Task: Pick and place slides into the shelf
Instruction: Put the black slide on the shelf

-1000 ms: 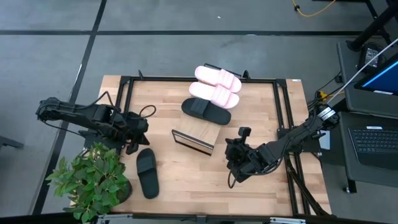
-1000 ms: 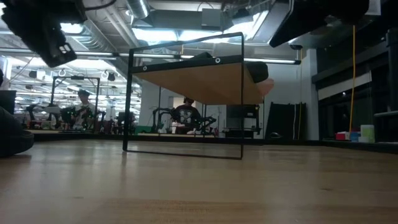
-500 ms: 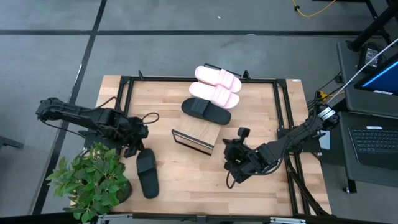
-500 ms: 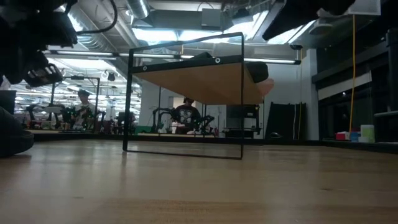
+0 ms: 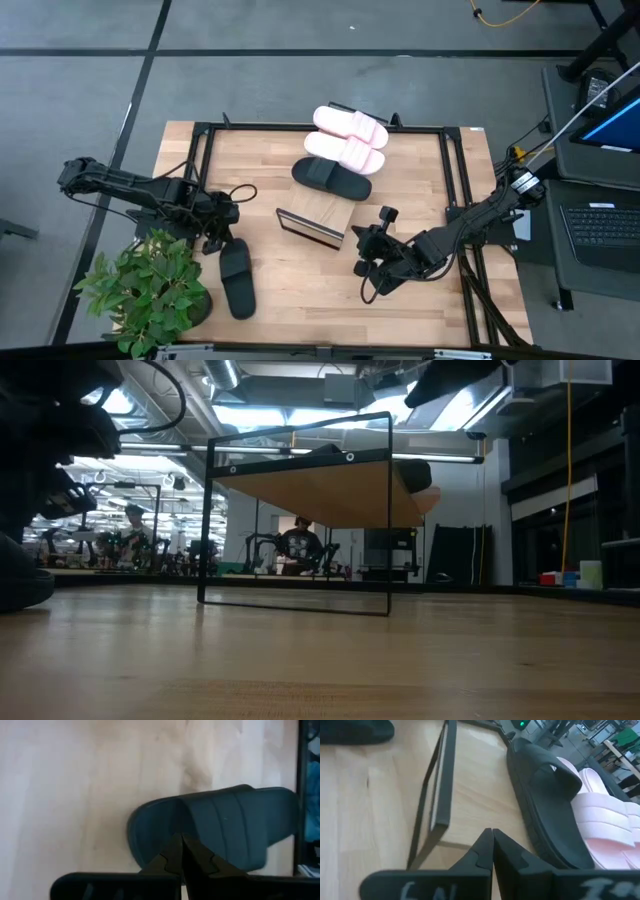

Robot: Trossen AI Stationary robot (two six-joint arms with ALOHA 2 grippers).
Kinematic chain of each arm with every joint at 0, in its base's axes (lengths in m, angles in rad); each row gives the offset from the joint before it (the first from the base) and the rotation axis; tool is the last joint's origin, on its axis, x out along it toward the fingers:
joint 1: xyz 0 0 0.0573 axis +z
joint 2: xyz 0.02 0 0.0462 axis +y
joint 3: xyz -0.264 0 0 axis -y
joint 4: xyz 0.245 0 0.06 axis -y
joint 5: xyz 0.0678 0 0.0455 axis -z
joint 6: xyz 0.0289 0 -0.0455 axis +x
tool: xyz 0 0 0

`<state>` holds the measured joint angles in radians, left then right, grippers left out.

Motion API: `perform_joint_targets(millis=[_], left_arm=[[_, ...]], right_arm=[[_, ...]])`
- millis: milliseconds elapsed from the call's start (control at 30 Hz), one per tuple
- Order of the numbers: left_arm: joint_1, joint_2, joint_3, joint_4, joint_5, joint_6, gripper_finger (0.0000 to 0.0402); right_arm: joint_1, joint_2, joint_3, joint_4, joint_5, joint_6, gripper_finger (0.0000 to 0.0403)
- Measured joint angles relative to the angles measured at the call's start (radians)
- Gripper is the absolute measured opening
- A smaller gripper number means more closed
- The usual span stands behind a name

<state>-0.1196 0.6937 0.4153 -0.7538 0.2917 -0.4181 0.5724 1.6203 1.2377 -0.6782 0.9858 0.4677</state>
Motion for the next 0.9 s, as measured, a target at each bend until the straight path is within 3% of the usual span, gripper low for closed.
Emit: perform_joint_targets(millis=[700, 900], left_arm=[[0.000, 0.000, -0.001, -0.001, 0.027, -0.059, 0.0002], [0.000, 0.000, -0.001, 0.001, -0.010, -0.062, 0.0052]], right_arm=[[0.000, 0.000, 0.000, 0.086, -0.003, -0.001, 0.0013], [0.000, 0.000, 0.000, 0.085, -0.003, -0.001, 0.0004]])
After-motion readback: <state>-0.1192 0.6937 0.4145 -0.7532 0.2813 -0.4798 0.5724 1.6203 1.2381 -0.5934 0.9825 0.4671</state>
